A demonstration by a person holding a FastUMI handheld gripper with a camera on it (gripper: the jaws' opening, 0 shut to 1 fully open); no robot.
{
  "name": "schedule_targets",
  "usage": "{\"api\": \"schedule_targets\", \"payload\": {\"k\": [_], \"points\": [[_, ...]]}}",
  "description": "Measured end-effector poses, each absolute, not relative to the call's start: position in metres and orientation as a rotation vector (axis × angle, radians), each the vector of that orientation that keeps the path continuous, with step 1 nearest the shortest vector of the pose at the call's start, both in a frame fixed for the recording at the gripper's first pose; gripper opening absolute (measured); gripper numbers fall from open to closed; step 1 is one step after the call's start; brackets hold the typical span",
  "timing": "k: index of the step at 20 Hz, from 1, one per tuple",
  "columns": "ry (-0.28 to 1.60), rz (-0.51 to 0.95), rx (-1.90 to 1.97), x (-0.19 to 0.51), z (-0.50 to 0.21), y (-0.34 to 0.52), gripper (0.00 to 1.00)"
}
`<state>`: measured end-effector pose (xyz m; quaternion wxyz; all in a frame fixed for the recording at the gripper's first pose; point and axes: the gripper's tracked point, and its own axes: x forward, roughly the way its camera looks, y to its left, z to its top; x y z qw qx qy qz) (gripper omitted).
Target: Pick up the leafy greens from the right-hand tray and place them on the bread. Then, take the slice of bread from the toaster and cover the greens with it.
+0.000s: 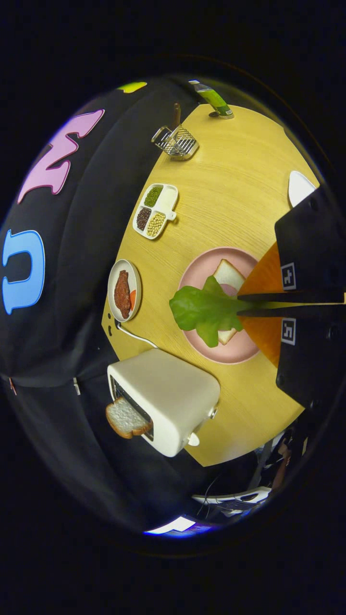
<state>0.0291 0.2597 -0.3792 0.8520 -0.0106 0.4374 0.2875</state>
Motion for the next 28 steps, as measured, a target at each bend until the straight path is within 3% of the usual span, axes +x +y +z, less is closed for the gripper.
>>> {"api": "schedule_targets", "payload": {"k": [7, 10, 12, 20, 28], "points": [[0.947, 0.566, -0.045, 0.054, -0.405, 0.281, 0.11], [0.968, 0.528, -0.061, 0.059, -0.42, 0.278, 0.58], [0.958, 0.515, -0.057, 0.06, -0.42, 0.277, 0.67], [0.773, 0.506, -0.004, 0.059, -0.337, 0.286, 0.69], [0.607, 0.638, 0.053, 0.062, -0.21, 0.378, 0.69]]}}
